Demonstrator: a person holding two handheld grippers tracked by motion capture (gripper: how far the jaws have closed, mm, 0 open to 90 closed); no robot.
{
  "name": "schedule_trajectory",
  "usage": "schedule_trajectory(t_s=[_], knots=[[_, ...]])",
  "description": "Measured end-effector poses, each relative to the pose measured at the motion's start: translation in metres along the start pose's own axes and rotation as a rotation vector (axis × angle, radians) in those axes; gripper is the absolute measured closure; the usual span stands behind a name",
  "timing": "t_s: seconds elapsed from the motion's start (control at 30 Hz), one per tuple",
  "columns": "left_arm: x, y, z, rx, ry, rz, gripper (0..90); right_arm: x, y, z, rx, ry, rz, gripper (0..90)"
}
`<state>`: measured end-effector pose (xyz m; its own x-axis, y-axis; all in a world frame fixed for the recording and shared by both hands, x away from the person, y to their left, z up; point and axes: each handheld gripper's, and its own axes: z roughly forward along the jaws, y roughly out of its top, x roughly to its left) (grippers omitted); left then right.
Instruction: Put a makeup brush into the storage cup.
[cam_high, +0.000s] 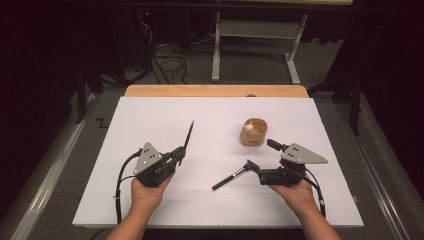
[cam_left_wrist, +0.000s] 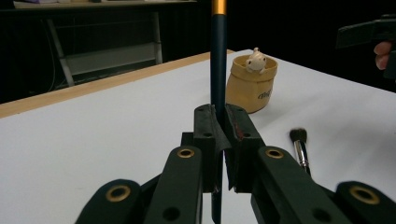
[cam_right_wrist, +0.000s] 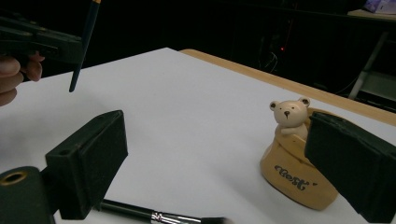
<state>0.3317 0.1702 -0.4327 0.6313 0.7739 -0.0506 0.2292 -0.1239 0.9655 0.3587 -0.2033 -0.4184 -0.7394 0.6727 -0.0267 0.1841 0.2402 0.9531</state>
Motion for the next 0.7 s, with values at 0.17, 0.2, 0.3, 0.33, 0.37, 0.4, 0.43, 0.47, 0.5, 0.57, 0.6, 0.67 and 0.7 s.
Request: schedule_trajectory(t_s=[0.17, 0.2, 0.3, 0.33, 0.37, 0.4, 0.43, 0.47, 0.5, 0.57, 0.6, 0.67, 0.7], knots=[[-0.002, 0.002, 0.005, -0.009, -0.009, -0.006, 84.2, 0.002, 0.003, 0.007, 0.016, -0.003, -0.012, 6.8], [-0.003, 0.002, 0.006, -0.009, -0.01, -0.007, 84.2, 0.002, 0.003, 0.008, 0.012, -0.002, -0.014, 6.8], [-0.005, 0.002, 0.008, -0.012, -0.018, -0.004, 84.2, 0.004, 0.004, 0.011, 0.012, 0.01, -0.014, 7.4], [-0.006, 0.002, 0.009, -0.015, -0.022, -0.008, 84.2, 0.005, 0.005, 0.012, 0.011, 0.008, -0.011, 7.5], [-0.007, 0.001, 0.01, -0.016, -0.024, -0.008, 84.2, 0.005, 0.005, 0.013, 0.007, 0.011, -0.013, 7.8], [-0.008, 0.001, 0.01, -0.018, -0.027, -0.007, 84.2, 0.006, 0.006, 0.014, 0.009, 0.012, -0.009, 7.9], [-0.009, 0.0, 0.01, -0.019, -0.029, -0.008, 84.2, 0.007, 0.007, 0.016, 0.004, 0.019, -0.012, 7.9], [-0.01, 0.0, 0.01, -0.021, -0.03, -0.005, 84.2, 0.008, 0.007, 0.016, 0.006, 0.016, -0.012, 7.9], [-0.011, -0.001, 0.011, -0.025, -0.031, -0.002, 84.2, 0.009, 0.007, 0.017, -0.001, 0.018, -0.01, 7.9], [-0.014, -0.002, 0.011, -0.029, -0.037, 0.0, 84.2, 0.011, 0.008, 0.019, -0.011, 0.029, -0.008, 8.2], [-0.015, -0.003, 0.011, -0.03, -0.042, -0.002, 84.2, 0.012, 0.009, 0.02, -0.014, 0.032, -0.003, 8.2], [-0.017, -0.004, 0.012, -0.031, -0.049, 0.0, 84.2, 0.015, 0.009, 0.022, -0.014, 0.042, -0.013, 8.6], [-0.018, -0.004, 0.012, -0.031, -0.051, 0.001, 84.2, 0.015, 0.009, 0.022, -0.014, 0.042, -0.013, 8.6]])
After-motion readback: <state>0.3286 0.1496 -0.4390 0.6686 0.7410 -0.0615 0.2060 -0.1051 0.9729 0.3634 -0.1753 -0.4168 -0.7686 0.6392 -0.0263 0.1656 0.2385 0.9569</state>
